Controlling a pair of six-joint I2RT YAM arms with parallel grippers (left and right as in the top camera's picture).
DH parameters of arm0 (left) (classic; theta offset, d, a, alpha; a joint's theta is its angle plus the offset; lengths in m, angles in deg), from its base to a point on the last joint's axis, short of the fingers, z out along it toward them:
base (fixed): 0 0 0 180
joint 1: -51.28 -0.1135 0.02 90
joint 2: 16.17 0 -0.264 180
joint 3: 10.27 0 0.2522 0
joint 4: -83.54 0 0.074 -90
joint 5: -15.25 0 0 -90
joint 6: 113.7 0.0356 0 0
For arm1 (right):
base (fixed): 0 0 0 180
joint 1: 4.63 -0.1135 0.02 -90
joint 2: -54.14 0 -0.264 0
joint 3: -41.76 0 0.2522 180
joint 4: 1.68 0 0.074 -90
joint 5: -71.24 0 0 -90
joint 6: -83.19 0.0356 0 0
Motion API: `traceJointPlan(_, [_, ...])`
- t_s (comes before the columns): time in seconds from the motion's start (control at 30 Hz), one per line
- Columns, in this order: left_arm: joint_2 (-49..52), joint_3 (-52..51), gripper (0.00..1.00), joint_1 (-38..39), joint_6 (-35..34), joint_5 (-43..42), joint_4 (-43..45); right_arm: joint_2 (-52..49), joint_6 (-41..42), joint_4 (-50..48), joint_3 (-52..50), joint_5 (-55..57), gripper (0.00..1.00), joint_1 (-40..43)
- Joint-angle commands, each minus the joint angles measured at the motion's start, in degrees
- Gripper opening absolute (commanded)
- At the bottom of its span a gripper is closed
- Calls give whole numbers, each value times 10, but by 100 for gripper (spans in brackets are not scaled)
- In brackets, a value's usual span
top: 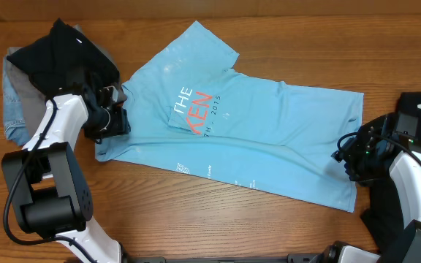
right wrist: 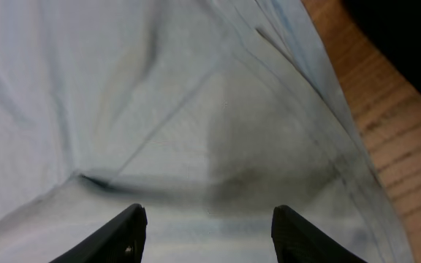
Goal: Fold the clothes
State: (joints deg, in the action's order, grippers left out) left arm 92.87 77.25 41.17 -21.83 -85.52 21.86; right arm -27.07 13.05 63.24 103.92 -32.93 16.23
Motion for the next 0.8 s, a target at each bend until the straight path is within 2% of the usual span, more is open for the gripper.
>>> traceJointPlan(0.0, [-4,10,55,6,7,-57,-24,0,-48,-7,-3,-56,59,-3])
traceJointPlan(0.13, [-4,12,54,8,11,-133,-34,0,-56,1,-4,-68,59,-3])
traceJointPlan(0.2, [-4,16,48,12,13,-185,-13,0,-55,-4,-4,-67,58,-3])
traceJointPlan(0.27, [-4,17,36,30,13,-217,15,0,-53,-9,-4,-67,59,-3])
traceJointPlan(0.33, [-4,17,37,57,9,-201,42,0,-53,-10,-4,-67,58,-3])
traceJointPlan(0.53, [0,17,55,159,-53,-106,122,0,-53,-5,-5,-67,58,-3])
traceJointPlan(0.63, [9,17,55,190,-104,-38,129,0,-53,-1,-5,-67,59,-3])
traceJointPlan(0.77, [12,17,52,191,-114,-24,130,0,-53,3,-5,-67,58,-3])
